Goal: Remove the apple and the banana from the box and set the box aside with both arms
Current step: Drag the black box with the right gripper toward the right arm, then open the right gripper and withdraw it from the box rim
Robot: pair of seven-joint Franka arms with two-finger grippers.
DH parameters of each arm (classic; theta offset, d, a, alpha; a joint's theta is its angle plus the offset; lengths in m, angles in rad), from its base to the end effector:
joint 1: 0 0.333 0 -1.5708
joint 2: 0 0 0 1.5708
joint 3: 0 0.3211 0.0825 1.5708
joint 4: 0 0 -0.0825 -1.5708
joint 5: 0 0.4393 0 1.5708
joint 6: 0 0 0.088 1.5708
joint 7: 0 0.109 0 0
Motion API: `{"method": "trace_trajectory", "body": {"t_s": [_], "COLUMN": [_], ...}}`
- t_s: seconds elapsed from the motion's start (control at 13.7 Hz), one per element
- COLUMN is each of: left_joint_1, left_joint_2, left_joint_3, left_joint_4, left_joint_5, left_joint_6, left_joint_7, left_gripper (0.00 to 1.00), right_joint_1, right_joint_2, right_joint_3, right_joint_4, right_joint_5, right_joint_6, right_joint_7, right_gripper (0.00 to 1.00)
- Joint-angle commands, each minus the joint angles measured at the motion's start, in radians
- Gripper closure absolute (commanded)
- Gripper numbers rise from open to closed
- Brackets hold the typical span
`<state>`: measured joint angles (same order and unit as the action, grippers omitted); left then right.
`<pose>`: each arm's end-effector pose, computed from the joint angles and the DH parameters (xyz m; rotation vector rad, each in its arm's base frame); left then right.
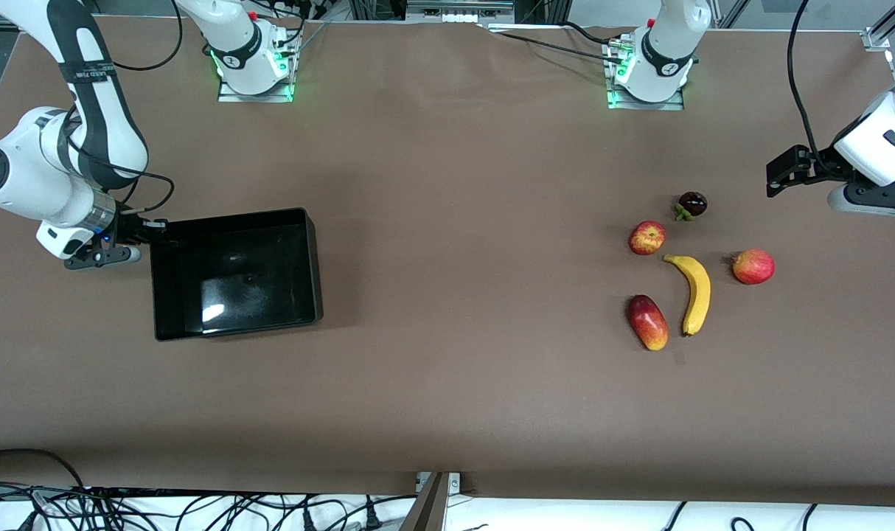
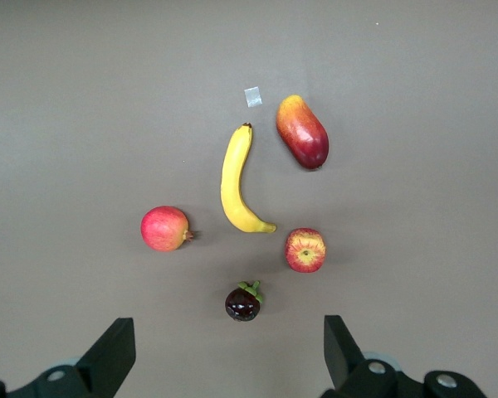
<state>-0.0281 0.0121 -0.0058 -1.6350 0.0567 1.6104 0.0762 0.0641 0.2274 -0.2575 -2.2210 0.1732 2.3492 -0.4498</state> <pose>0.6145 -0.0148 0.5899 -3.0803 0.1748 0.0585 0.5640 -0.1100 0.2292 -3.0485 -0.2029 0.0988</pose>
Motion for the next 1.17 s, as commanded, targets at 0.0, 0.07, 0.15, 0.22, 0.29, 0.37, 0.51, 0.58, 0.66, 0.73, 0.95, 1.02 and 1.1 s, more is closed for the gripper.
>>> {"method": "trace_trajectory", "body": {"t_s": [0.0,0.07,0.15,0.22,0.29,0.37,0.51,0.58,0.66,0.73,0.95,1.02,1.1], "left_joint_1": [0.004,0.004,0.004,0.004,0.004,0.004,0.005,0.005,0.005,0.005,0.007,0.007,0.007], "left_joint_2": [-0.004,-0.004,-0.004,-0.004,-0.004,-0.004,-0.004,-0.004,-0.004,-0.004,-0.004,-0.004,-0.004], "left_joint_3": [-0.002,0.000,-0.002,-0.002,0.000,0.000,0.000,0.000,0.000,0.000,0.000,0.000,0.000], "left_joint_4": [0.003,0.003,0.003,0.003,0.003,0.003,0.003,0.003,0.003,0.003,0.003,0.003,0.003], "left_joint_5": [-0.028,-0.028,-0.028,-0.028,-0.028,-0.028,-0.028,-0.028,-0.028,-0.028,-0.028,-0.028,-0.028], "left_joint_6": [-0.009,-0.009,-0.009,-0.010,-0.010,-0.009,-0.010,-0.010,-0.010,-0.010,-0.010,-0.010,-0.010], "left_joint_7": [0.011,0.011,0.011,0.011,0.011,0.011,0.011,0.011,0.011,0.011,0.013,0.013,0.013], "left_gripper": [0.00,0.00,0.00,0.00,0.00,0.00,0.00,0.00,0.00,0.00,0.00,0.00,0.00], "right_joint_1": [-0.003,-0.003,-0.003,-0.004,-0.006,-0.006,-0.004,-0.004,-0.004,-0.004,0.002,0.013,0.028], "right_joint_2": [-0.019,-0.011,-0.002,0.009,0.021,0.033,0.055,0.061,0.064,0.063,0.033,0.026,0.021], "right_joint_3": [-0.032,-0.035,-0.040,-0.040,-0.040,-0.040,-0.040,-0.039,-0.039,-0.039,-0.029,-0.026,-0.014], "right_joint_4": [-0.049,-0.065,-0.077,-0.081,-0.086,-0.089,-0.091,-0.091,-0.091,-0.089,-0.054,-0.017,0.038], "right_joint_5": [0.032,0.032,0.032,0.034,0.034,0.034,0.034,0.034,0.034,0.034,0.034,0.034,0.034], "right_joint_6": [0.054,0.083,0.107,0.114,0.122,0.128,0.134,0.139,0.139,0.139,0.124,0.118,0.067], "right_joint_7": [-0.030,-0.030,-0.023,-0.017,-0.006,0.011,0.043,0.052,0.054,0.054,0.056,0.054,0.065], "right_gripper": [1.00,1.00,1.00,1.00,1.00,1.00,1.00,1.00,0.83,0.40,0.00,0.00,0.00]}}
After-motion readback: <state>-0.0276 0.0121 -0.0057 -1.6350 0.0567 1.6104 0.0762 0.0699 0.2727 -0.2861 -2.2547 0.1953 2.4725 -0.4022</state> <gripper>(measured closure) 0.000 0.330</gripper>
